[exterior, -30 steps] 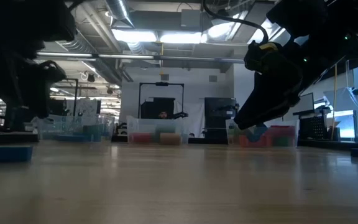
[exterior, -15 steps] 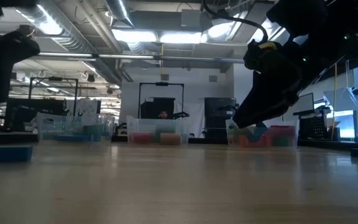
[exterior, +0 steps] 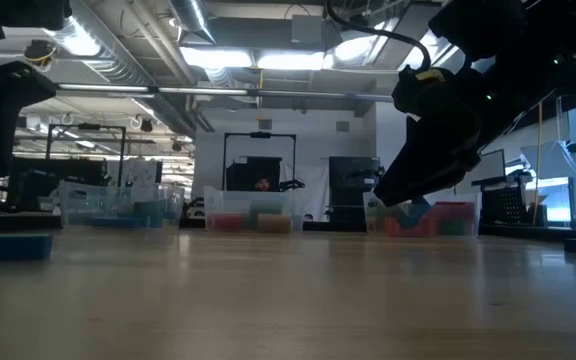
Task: Sort blocks by size
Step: Put the blue rectangular block into the left transparent bin
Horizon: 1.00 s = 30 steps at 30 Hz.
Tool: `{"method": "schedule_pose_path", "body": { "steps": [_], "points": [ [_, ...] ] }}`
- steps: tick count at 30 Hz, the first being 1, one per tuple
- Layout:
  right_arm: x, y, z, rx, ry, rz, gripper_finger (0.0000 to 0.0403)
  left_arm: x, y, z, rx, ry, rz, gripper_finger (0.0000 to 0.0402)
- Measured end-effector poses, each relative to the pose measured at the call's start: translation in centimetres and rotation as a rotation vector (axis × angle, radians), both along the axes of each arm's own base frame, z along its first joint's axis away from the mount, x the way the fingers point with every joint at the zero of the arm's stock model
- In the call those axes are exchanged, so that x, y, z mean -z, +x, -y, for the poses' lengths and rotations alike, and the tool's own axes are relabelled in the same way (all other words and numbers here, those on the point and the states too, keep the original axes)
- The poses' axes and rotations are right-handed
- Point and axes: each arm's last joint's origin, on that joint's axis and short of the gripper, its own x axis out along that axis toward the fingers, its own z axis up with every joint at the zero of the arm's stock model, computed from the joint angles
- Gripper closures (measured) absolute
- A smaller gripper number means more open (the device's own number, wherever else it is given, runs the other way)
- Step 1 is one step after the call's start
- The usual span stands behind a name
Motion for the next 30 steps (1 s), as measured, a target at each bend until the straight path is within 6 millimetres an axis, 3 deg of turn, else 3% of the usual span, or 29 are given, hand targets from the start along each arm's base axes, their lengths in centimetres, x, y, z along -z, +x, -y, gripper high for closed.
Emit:
{"method": "schedule_pose_path", "body": {
  "steps": [11, 19, 30],
  "points": [
    [0.0, 0.0, 0.1, 0.011, -0.017, 0.002, 0.0146, 2.4, -1.1, -1.1, -0.051, 0.042, -0.016, 0.0135],
    [0.0, 0.0, 0.1, 0.011, -0.017, 0.002, 0.0146, 4.8, -1.9, -1.9, -0.117, -0.025, -0.003, 0.0138],
    [0.0, 0.0, 0.1, 0.012, -0.015, 0.001, 0.0146, 6.1, -2.3, -3.3, -0.090, 0.016, -0.018, 0.0255]
  ]
}}
